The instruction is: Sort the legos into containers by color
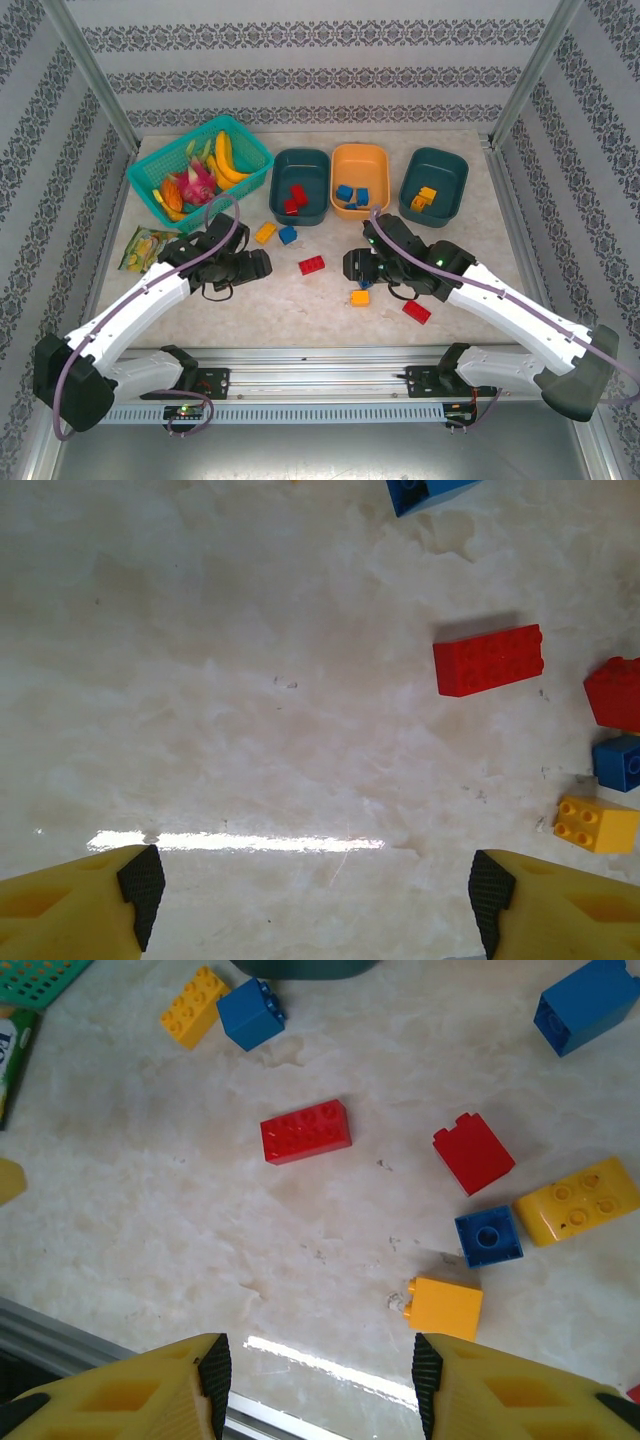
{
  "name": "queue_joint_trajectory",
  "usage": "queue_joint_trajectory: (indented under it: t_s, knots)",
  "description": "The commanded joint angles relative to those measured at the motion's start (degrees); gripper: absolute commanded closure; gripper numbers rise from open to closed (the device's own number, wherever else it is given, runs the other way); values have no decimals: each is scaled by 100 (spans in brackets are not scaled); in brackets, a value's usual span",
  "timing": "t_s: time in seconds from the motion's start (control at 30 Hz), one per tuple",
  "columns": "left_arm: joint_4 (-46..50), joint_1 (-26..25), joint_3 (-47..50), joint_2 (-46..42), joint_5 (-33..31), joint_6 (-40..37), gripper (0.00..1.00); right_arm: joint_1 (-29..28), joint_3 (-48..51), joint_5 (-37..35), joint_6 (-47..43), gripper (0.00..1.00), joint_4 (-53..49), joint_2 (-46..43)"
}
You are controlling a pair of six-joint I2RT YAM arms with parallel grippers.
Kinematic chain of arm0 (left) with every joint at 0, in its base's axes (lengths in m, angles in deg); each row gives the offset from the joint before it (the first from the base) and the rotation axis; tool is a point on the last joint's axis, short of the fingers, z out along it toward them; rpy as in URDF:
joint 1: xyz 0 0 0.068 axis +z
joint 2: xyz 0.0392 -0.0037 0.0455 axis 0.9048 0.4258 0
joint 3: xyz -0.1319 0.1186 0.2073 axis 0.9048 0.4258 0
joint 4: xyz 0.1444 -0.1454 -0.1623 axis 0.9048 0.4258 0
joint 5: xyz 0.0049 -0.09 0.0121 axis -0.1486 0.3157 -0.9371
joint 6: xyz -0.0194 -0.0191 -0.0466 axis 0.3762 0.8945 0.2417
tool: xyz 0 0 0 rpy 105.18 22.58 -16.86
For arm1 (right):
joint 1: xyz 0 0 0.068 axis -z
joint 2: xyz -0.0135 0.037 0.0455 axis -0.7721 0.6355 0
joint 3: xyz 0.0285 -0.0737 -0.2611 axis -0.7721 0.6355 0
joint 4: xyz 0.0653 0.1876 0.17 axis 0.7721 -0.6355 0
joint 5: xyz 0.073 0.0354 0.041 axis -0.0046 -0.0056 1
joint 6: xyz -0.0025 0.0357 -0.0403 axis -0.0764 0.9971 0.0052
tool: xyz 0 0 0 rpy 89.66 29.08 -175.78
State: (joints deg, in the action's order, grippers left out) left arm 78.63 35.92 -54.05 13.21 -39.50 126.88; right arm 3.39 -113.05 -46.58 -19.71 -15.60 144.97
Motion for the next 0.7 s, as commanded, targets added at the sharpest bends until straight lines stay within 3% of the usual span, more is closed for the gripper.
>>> queue_joint_trajectory:
  t_s: [0.0,0.4,0.67]
  knots:
    - [-343,-58,-24,42,71,-175,20,-83,36,-298,123,46,95,-59]
    - [-902,-908,-708,1373,-16,102,23,-100,480,-420,481,47,72,-372]
    - [-167,-1056,-2109,2933,57,-2986,19,-119,552,-515,489,47,31,-703]
